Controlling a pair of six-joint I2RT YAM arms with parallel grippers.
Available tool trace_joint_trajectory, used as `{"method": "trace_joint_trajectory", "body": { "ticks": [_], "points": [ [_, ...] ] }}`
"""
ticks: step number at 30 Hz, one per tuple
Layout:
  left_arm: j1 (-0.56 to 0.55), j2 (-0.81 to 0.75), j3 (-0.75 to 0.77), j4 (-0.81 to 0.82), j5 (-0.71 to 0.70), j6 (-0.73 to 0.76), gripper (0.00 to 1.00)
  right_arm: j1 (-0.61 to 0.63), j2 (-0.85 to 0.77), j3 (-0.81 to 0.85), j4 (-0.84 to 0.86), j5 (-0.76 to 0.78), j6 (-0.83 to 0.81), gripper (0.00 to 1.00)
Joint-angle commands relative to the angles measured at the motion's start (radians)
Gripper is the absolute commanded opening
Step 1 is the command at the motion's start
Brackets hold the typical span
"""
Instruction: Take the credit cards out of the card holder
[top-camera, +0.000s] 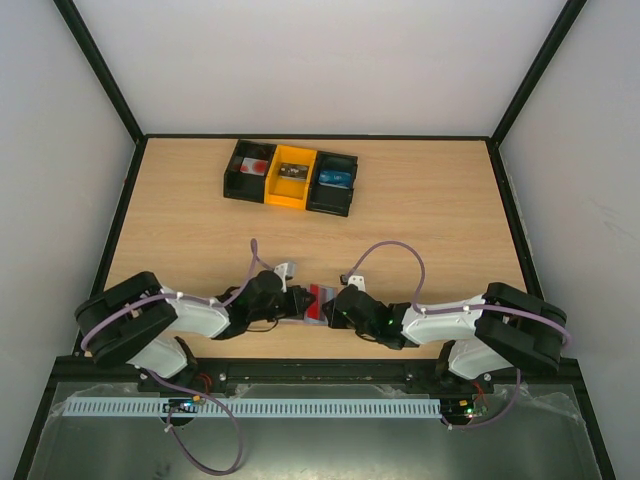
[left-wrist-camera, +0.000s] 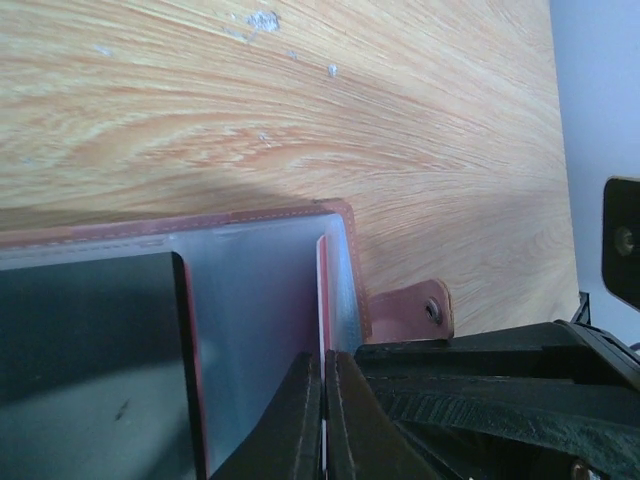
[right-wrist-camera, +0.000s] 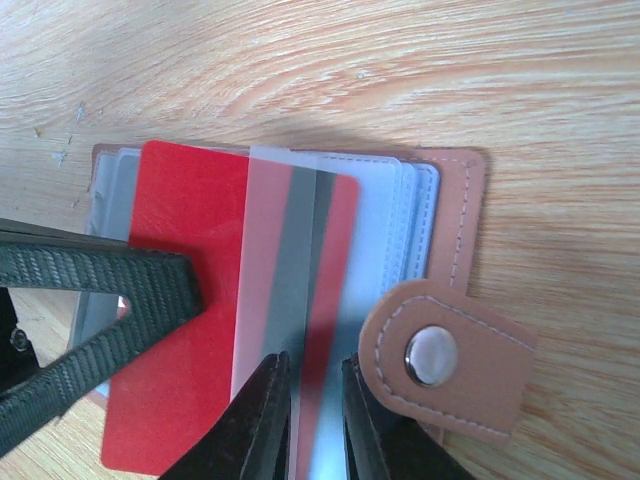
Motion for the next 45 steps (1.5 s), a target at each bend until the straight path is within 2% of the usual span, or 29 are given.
{"method": "trace_joint_trajectory", "body": {
  "ticks": [1,12,20,26,30,35,37,40,45],
  "points": [
    [0.026,-0.057,-0.04,-0.033,-0.002,0.022,0.03,0.003,0.023,-0.028,-0.068,0.033,0.01,0.17],
    [0.046,-0.252,-0.089,-0.121,-0.063,0.027,0.03,0.004,-0.023,0.01,-0.116,0.01,-0.019,0.18],
    [0.047,-0.434,-0.099,-0.238,-0.178,0.177,0.03,0.003,-0.17,0.105,-0.248,0.006,-0.006,0.2],
    [0.044,-0.631,-0.103,-0.32,-0.243,0.331,0.03,0.004,-0.273,0.205,-0.377,0.006,0.092,0.23],
    [0.038,-0.728,-0.097,-0.385,-0.307,0.407,0.03,0.003,-0.319,0.283,-0.463,0.066,0.203,0.24],
    [0.028,-0.75,-0.051,-0.4,-0.327,0.522,0.03,0.003,-0.318,0.416,-0.614,0.183,0.349,0.25],
    [0.009,-0.743,-0.041,-0.388,-0.335,0.576,0.03,0.004,-0.316,0.453,-0.617,0.194,0.357,0.28],
    [-0.031,-0.718,-0.022,-0.4,-0.4,0.636,0.03,0.004,-0.311,0.487,-0.609,0.21,0.369,0.37],
    [-0.07,-0.703,-0.014,-0.385,-0.442,0.713,0.03,0.002,-0.284,0.508,-0.595,0.213,0.404,0.39]
  ]
}}
